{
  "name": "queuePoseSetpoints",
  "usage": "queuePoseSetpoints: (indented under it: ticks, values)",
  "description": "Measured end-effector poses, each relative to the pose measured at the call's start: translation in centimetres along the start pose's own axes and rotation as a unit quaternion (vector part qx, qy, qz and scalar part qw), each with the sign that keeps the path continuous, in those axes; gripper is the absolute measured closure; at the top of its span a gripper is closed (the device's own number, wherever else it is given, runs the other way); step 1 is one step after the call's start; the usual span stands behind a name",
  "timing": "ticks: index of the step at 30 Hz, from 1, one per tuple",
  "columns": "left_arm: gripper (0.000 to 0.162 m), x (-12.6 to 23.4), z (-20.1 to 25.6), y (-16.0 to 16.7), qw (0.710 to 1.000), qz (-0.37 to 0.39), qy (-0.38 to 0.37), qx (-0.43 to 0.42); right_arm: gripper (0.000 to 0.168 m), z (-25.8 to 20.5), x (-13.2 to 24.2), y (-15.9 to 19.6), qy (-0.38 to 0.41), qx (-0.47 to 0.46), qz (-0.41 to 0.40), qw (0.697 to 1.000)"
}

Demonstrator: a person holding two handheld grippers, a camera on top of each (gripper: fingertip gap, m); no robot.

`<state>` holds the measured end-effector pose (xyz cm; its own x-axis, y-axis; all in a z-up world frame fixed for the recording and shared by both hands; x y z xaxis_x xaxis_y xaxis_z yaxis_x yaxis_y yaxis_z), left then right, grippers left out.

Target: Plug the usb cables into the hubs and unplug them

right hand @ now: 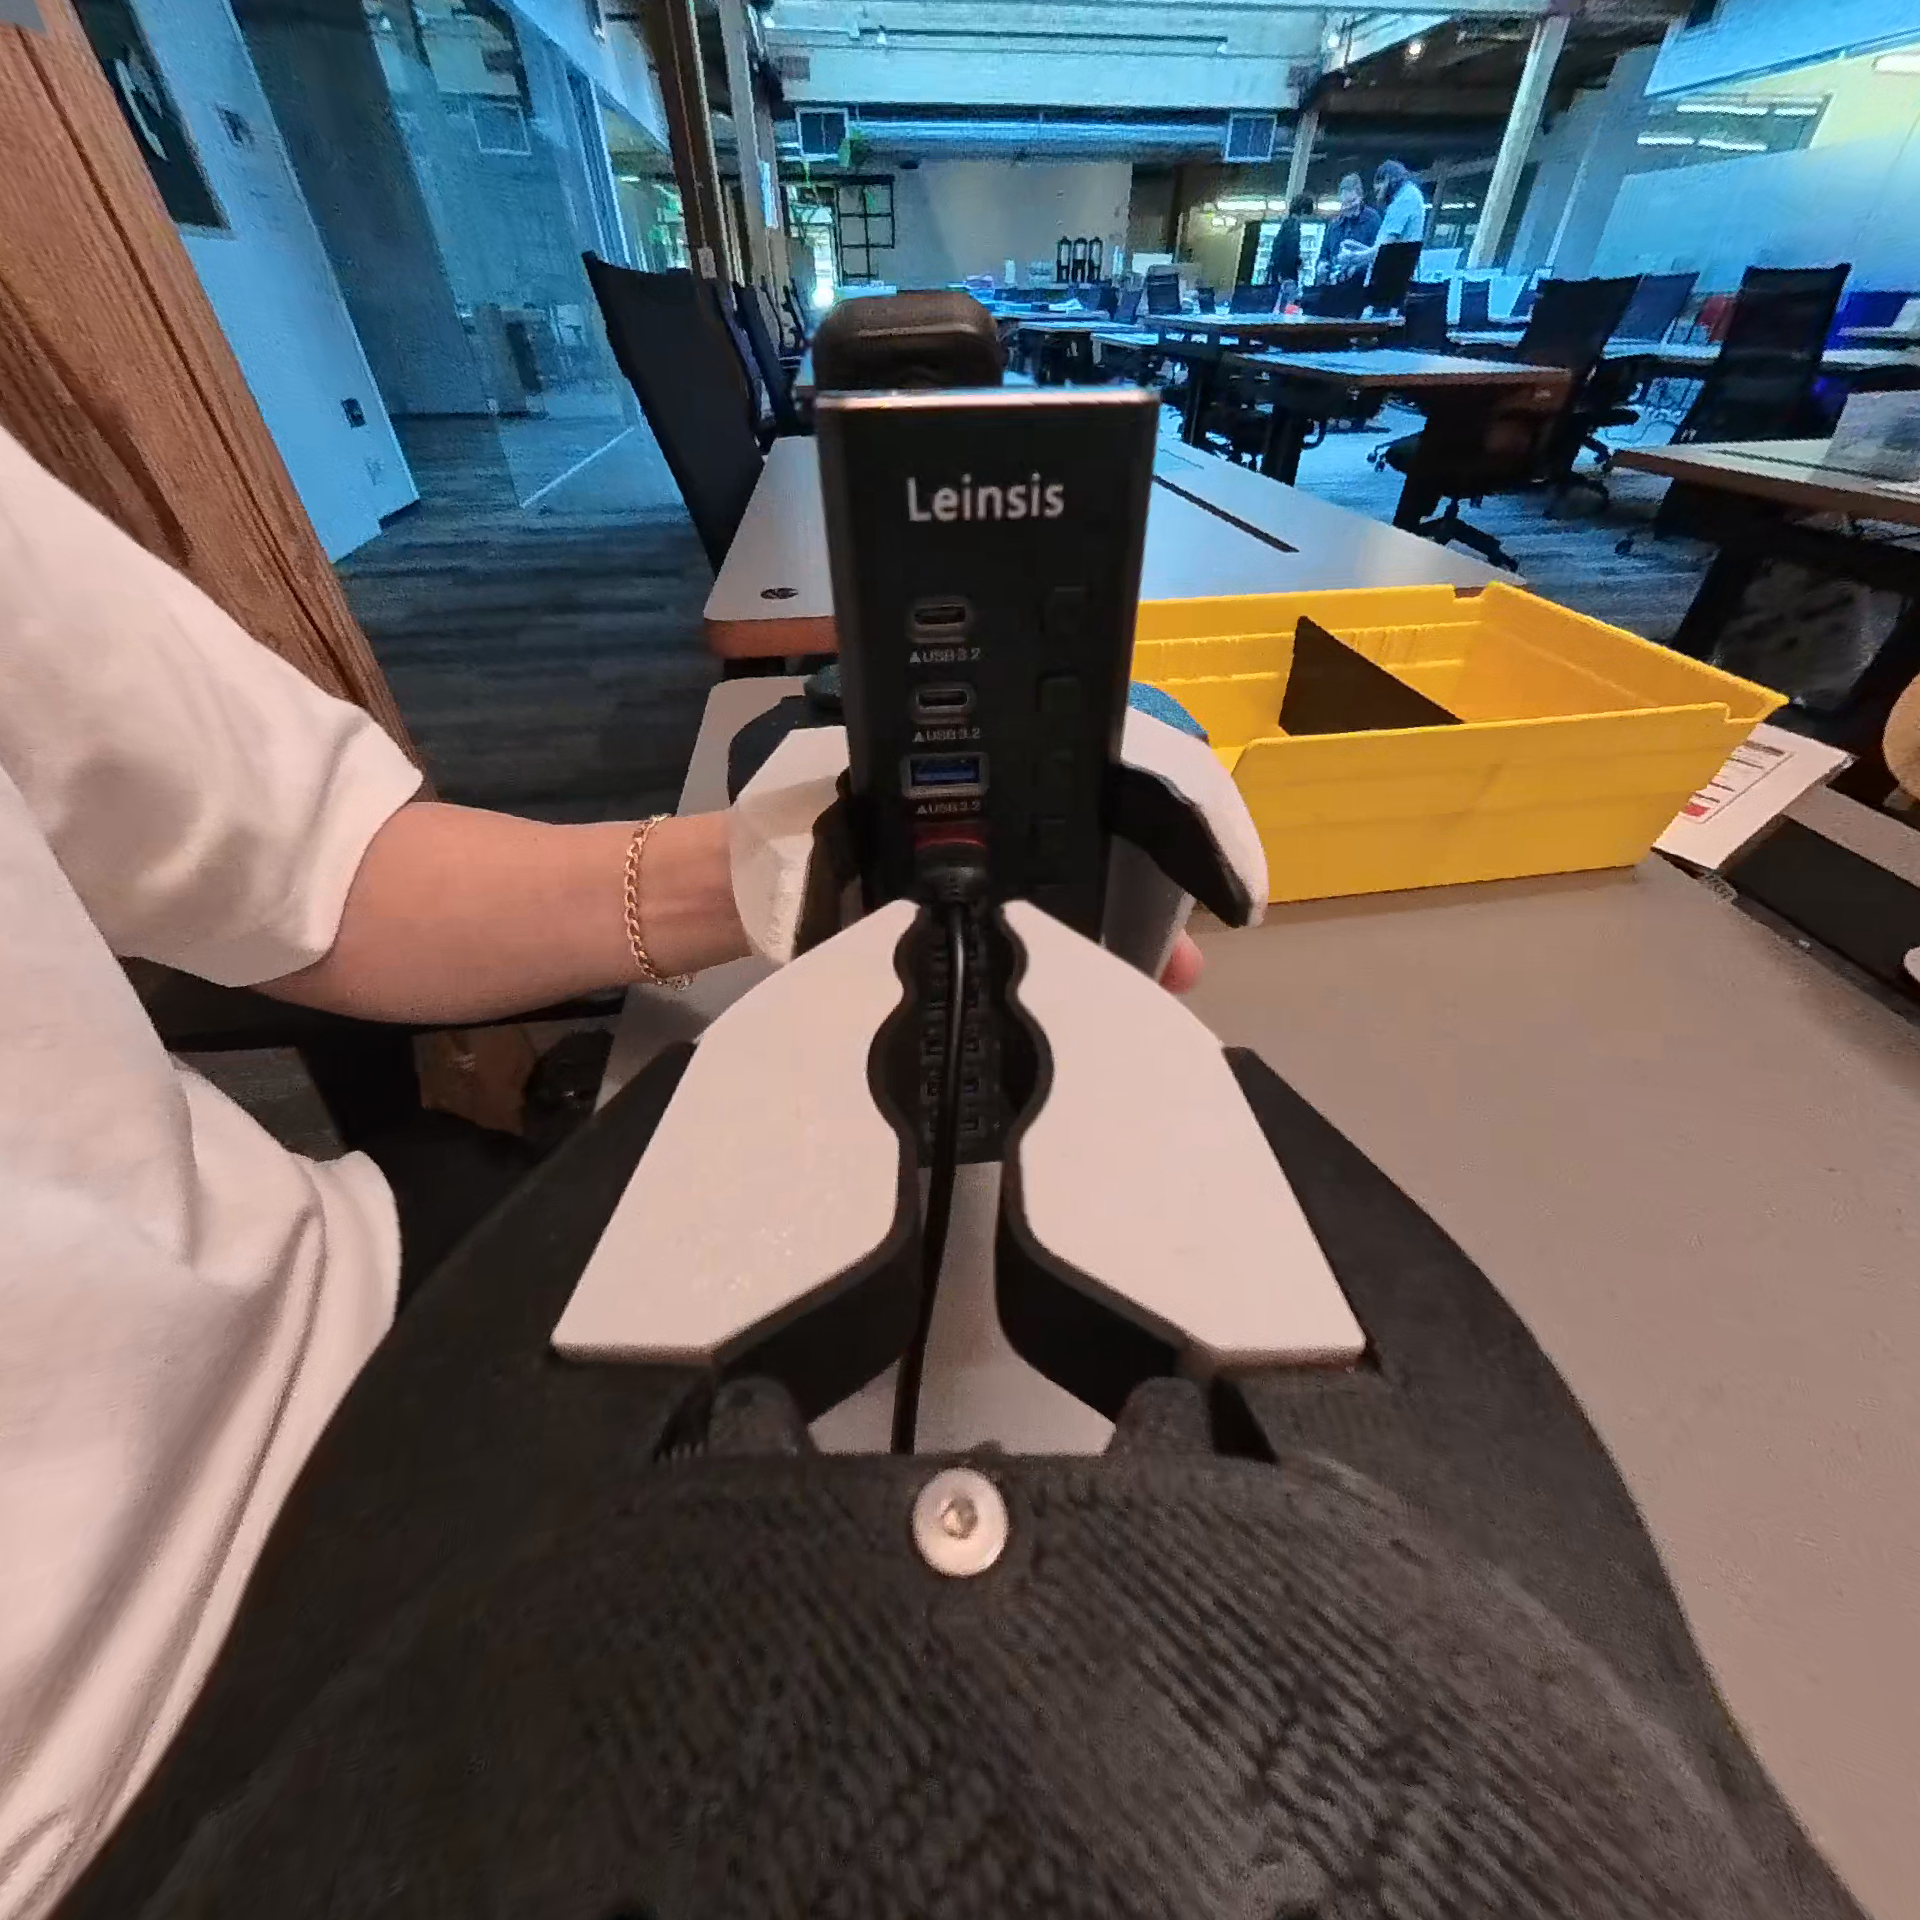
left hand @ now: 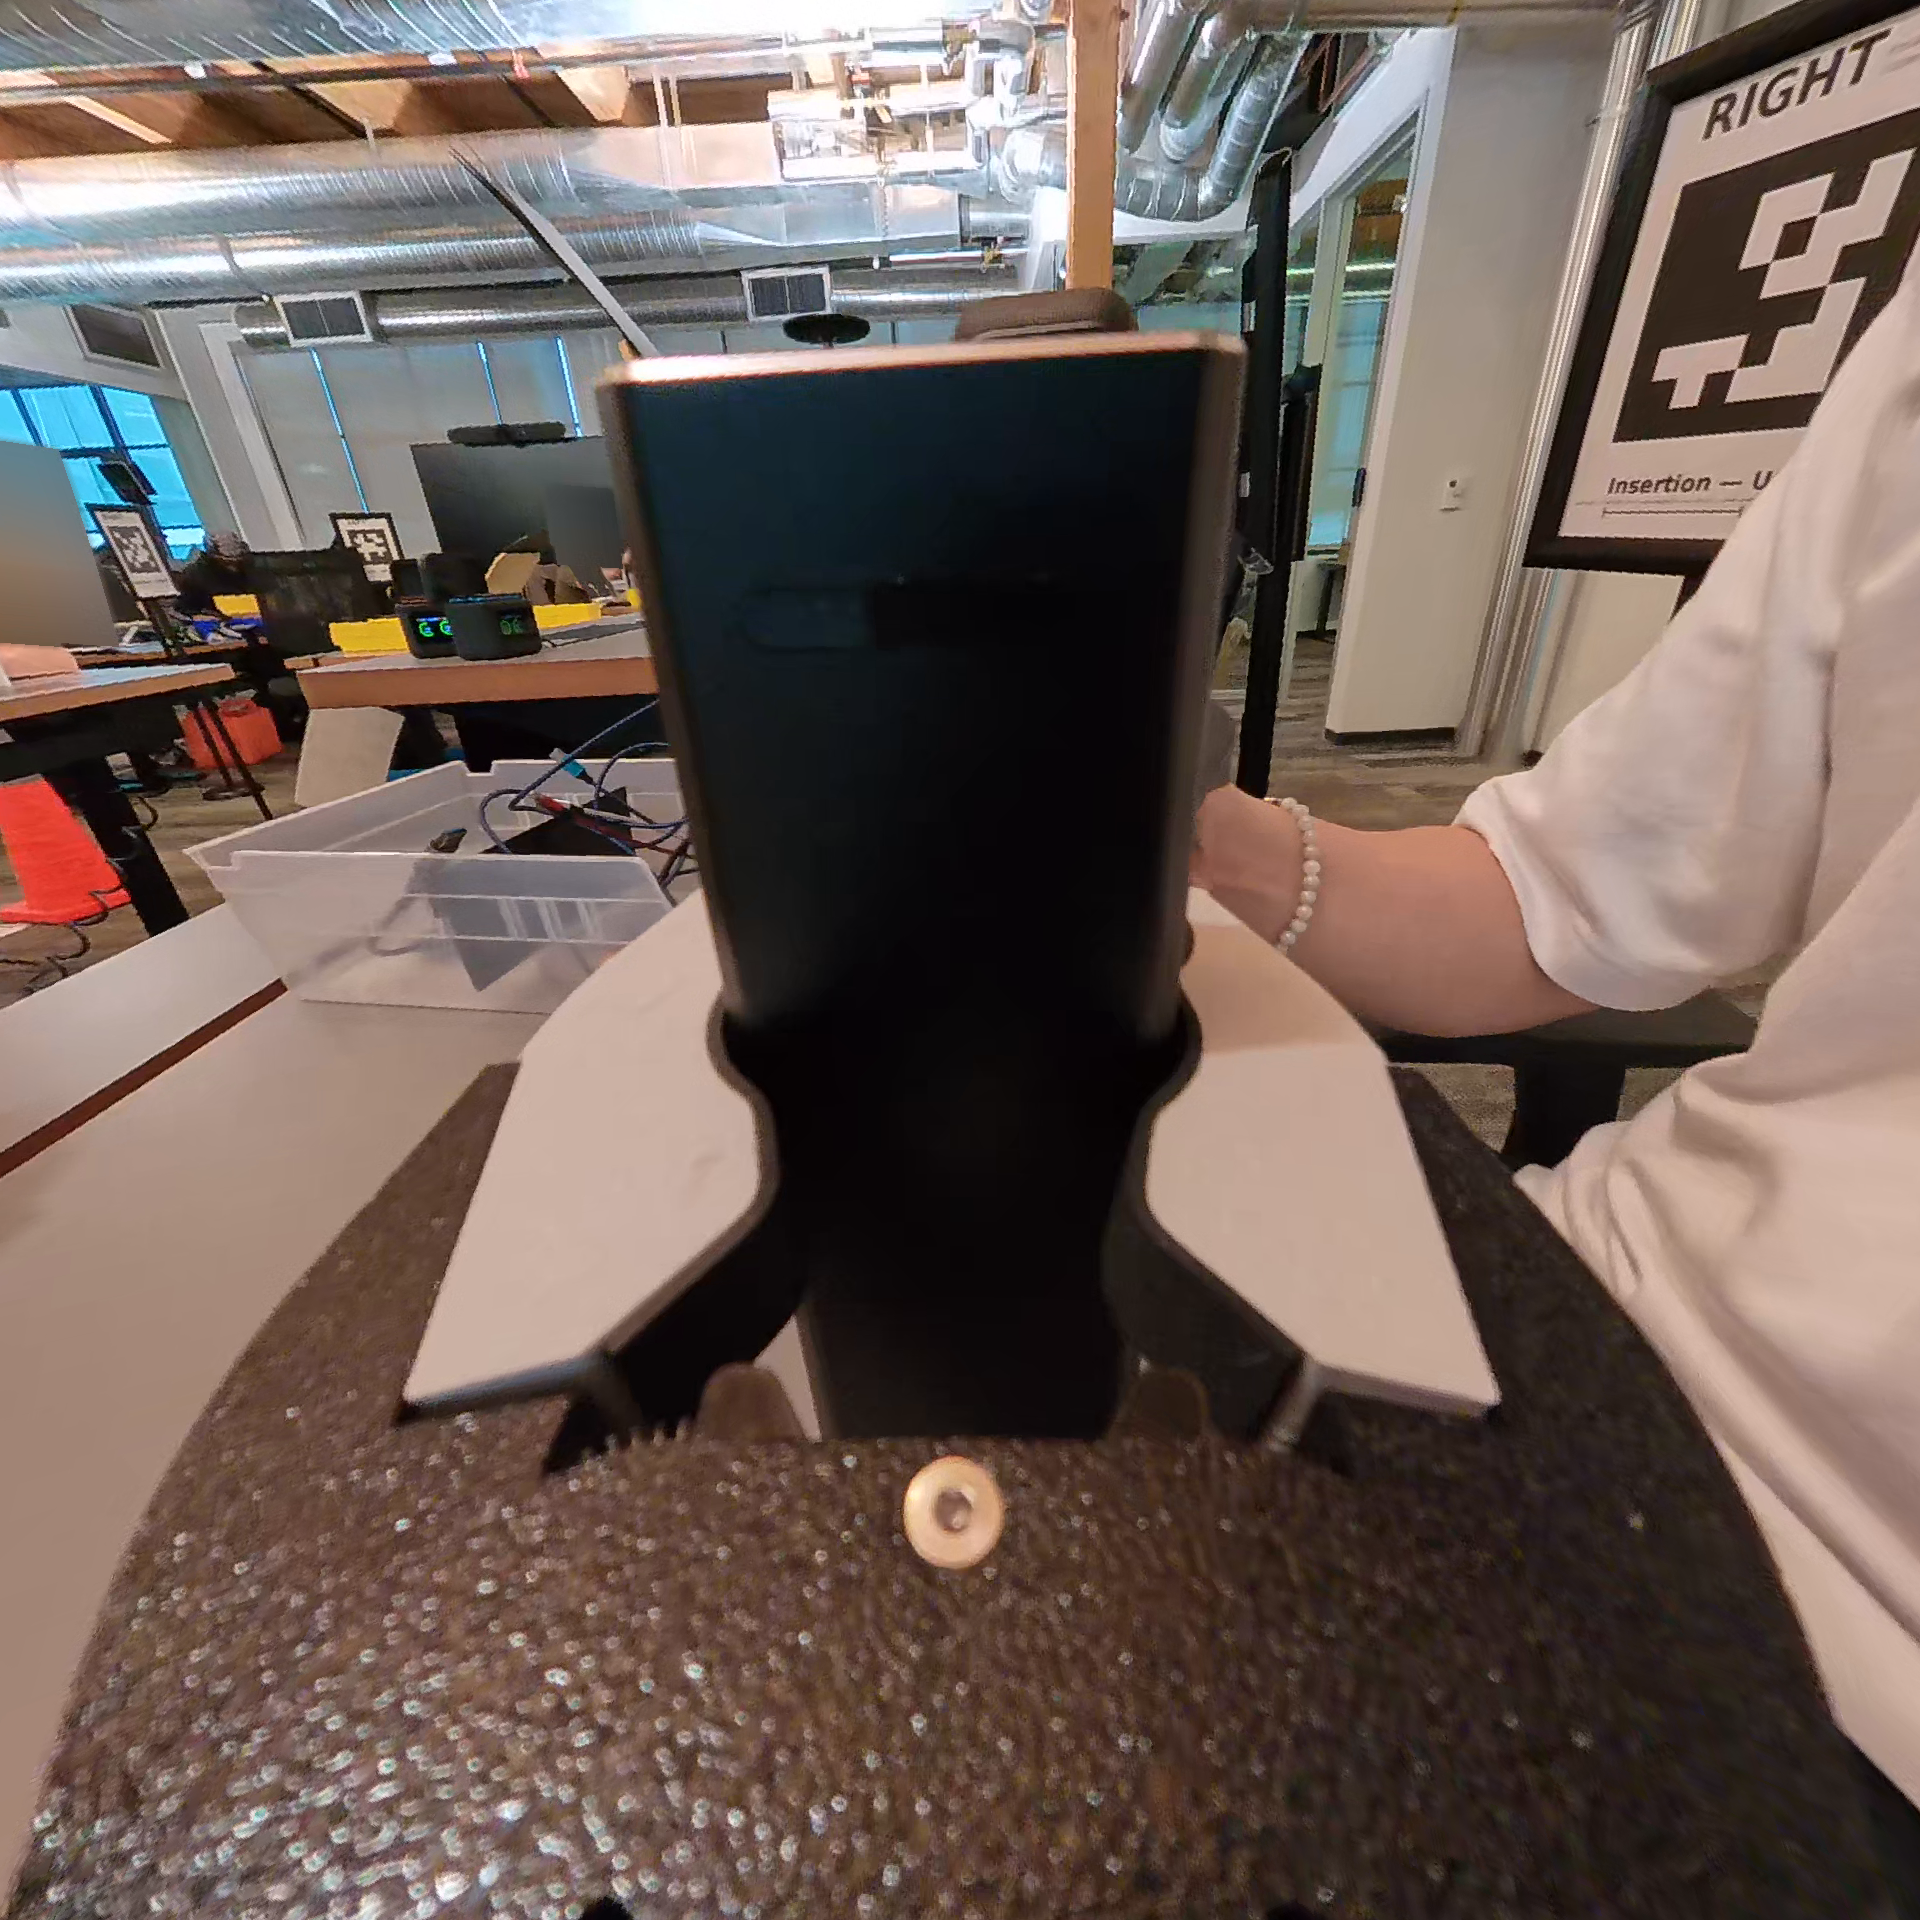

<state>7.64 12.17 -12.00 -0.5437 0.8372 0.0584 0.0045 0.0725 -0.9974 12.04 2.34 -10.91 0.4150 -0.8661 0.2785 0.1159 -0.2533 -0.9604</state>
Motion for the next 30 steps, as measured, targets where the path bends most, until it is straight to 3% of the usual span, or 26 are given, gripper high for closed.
queuePoseSetpoints:
  ticks: [8,23,30]
  values:
    - [0.091,-0.36,0.15,0.12,1.000,0.010,0.012,0.006,0.158,-0.34,0.38,0.22,-0.034,-0.027,0.022,0.999]
    - [0.091,0.24,-0.19,0.17,1.000,0.019,0.006,0.013,0.160,-0.31,-0.11,0.10,0.005,-0.042,0.043,0.998]
    - [0.091,0.04,0.11,-0.02,1.000,0.015,0.017,0.011,0.162,-0.84,0.45,0.35,0.015,-0.055,0.091,0.994]
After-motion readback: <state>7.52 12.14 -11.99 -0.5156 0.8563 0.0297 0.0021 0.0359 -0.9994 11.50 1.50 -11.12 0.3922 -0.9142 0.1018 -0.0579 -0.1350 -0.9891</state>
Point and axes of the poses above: each gripper's, where its closed fingertips meet, x back along the fingers, y out of its underside, z = x × y across the jaws, the point moved 7 cm from there along x, back along the fingers, and after that the axes turned 10 degrees about -z, right-handed, at the moved point
